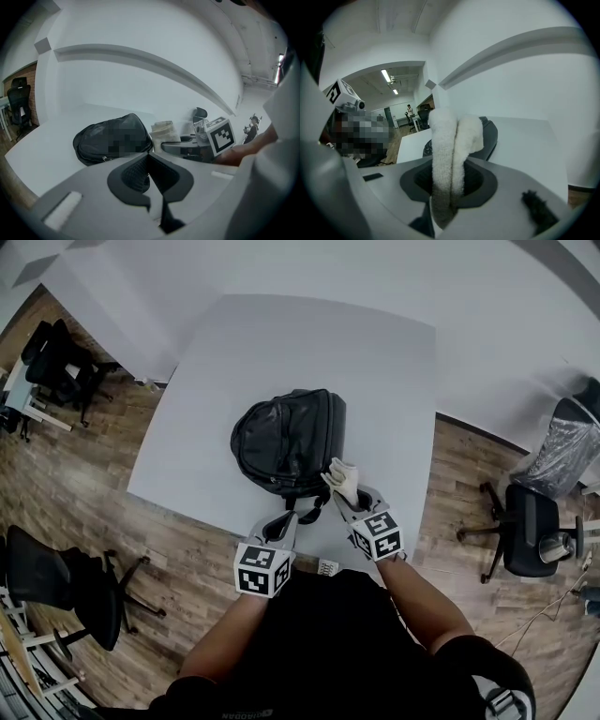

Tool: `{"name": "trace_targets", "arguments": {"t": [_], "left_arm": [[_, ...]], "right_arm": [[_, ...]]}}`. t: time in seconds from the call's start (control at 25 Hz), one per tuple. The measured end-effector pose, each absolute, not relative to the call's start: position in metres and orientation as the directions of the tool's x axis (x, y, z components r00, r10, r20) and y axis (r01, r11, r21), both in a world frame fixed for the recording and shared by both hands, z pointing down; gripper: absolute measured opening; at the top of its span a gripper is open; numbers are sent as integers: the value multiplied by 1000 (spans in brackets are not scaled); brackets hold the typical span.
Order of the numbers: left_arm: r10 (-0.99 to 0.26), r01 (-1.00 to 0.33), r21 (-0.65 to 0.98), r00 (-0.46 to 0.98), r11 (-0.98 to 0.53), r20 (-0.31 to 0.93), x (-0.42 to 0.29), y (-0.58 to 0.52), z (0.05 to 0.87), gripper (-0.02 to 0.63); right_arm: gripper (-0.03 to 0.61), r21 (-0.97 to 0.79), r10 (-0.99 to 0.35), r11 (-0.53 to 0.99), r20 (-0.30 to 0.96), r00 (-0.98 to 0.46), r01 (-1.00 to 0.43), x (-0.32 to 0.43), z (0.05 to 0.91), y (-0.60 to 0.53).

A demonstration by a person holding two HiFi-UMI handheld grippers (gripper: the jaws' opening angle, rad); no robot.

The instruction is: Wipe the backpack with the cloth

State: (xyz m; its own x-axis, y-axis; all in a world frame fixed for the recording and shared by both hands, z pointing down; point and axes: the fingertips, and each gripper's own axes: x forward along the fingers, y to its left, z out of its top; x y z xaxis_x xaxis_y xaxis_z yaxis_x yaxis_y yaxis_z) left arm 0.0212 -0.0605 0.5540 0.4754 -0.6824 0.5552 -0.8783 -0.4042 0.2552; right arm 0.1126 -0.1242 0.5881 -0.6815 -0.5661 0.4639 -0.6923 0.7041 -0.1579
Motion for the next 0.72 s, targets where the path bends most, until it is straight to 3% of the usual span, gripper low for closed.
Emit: {"name": "trace_targets", "arguments": {"t": [0.72], "left_arm": [[-780,-938,195,346,-286,522,-40,-44,528,6]], "right_arm": [[93,-170,-488,774,453,-746,-610,68,573,-92]]}}
